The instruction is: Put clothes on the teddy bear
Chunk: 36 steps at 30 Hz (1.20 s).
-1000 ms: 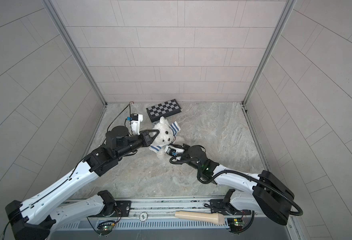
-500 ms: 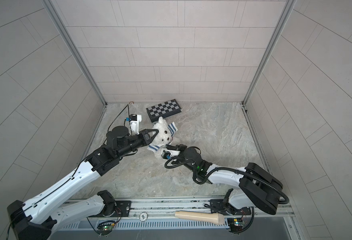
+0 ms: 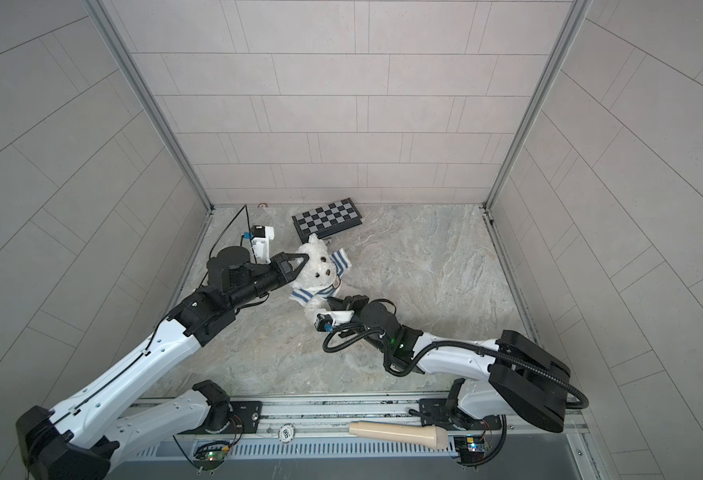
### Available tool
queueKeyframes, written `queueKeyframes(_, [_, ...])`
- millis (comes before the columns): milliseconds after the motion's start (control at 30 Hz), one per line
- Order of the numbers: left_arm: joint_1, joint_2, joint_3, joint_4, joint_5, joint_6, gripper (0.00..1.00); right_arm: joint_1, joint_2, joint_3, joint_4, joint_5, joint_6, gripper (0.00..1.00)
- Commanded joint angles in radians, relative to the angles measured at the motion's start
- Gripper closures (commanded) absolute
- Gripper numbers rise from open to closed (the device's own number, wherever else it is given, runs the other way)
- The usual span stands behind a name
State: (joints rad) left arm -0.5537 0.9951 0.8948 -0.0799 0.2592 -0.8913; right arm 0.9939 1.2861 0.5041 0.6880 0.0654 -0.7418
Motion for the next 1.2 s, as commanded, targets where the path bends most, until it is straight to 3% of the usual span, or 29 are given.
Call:
queueKeyframes(0, [0.029,-0.001,-0.006,0.075,0.009,0.002,1.0,0.036,-0.042,-0.029,-0.052,-0.009,-0.04,1.0])
queueKeyframes(633, [0.088,-0.009,-0.022,0.059,-0.003,-0.019,1.0,0.154,-0.156,-0.129,-0.139,0.017,-0.066,1.0])
queueKeyframes(800, [0.088,-0.01,-0.055,0.111,0.008,-0.071,1.0,0.188,-0.117,-0.081,-0.092,-0.007,-0.002,1.0])
queueKeyframes(1167, [0.021,-0.027,-0.155,0.151,-0.11,-0.163,1.0,0.243,0.053,0.031,0.018,-0.146,0.119,1.0])
